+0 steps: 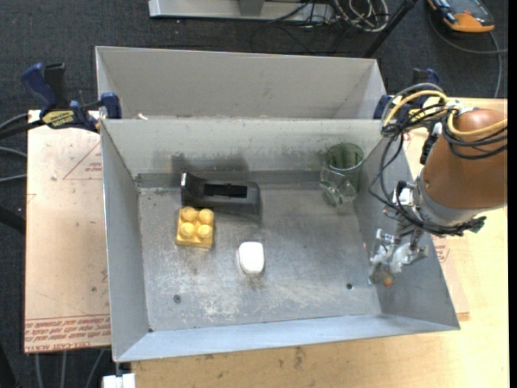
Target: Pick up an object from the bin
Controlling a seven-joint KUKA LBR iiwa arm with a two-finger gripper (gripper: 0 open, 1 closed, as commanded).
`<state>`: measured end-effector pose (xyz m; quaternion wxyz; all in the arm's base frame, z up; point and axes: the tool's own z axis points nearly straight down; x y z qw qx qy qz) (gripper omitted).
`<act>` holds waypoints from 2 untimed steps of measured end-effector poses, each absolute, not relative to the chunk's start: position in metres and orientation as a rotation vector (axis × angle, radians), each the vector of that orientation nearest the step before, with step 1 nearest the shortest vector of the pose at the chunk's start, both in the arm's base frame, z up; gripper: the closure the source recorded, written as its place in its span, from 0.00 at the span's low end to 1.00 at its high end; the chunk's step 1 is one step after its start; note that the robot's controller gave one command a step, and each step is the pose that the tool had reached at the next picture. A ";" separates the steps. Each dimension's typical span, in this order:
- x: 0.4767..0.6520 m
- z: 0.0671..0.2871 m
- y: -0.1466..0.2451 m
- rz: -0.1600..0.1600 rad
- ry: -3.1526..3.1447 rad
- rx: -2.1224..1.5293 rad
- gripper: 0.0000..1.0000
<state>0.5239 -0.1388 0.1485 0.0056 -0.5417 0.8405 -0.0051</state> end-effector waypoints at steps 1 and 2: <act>0.516 0.165 -0.138 0.017 2.580 -1.800 1.00; 0.527 0.215 -0.142 -0.018 2.559 -1.805 1.00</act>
Offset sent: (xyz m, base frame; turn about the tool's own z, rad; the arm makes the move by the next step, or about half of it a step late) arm 0.0338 0.0027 -0.0764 -0.3289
